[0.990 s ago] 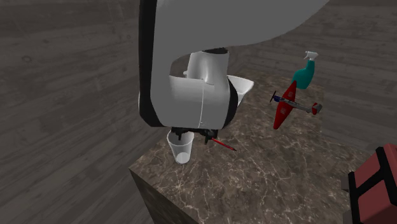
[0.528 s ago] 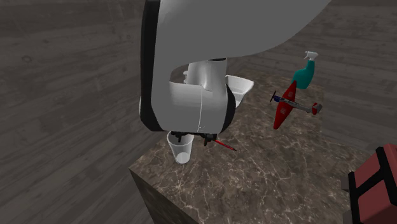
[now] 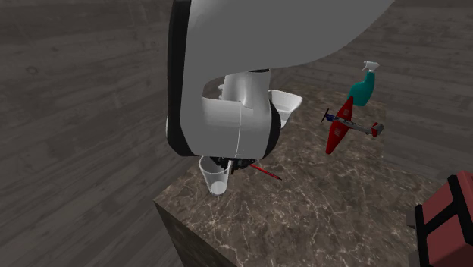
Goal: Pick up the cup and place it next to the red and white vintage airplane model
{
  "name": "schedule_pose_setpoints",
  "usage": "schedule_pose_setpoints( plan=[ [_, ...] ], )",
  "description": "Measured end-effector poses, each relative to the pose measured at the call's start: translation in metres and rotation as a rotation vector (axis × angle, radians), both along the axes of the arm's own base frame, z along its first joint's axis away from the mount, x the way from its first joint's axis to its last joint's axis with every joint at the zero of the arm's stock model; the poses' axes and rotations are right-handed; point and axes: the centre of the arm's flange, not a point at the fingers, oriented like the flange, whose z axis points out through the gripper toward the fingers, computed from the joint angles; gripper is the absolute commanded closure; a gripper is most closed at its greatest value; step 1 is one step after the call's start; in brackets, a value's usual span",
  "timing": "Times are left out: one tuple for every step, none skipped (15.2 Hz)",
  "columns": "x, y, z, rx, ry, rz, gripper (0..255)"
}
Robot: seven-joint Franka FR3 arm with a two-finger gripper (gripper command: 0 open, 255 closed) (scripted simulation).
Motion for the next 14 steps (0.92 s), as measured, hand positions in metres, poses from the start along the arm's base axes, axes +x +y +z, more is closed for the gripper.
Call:
schedule_pose_setpoints(
  plan=[
    [0.0,0.0,0.0,0.0,0.0,0.0,255],
    [0.0,0.0,0.0,0.0,0.0,0.0,255],
    [0.0,0.0,0.0,0.0,0.0,0.0,255],
    [0.0,0.0,0.0,0.0,0.0,0.0,255],
    [0.0,0.0,0.002,0.0,0.001,0.0,255],
    [-0.001,0.0,0.006,0.0,0.001,0.0,255],
    [-0.001,-0.001,0.011,0.0,0.001,0.0,255],
    [-0.001,0.0,0.016,0.0,0.001,0.0,255],
    [-0.001,0.0,0.021,0.0,0.001,0.0,255],
    [-0.001,-0.001,0.025,0.0,0.001,0.0,255],
    [-0.001,0.0,0.03,0.0,0.001,0.0,255],
    [0.0,0.001,0.036,0.0,0.001,0.001,255],
    [-0.001,0.001,0.041,0.0,0.001,0.001,255],
    [-0.001,0.0,0.048,0.0,0.001,0.001,255]
  ],
)
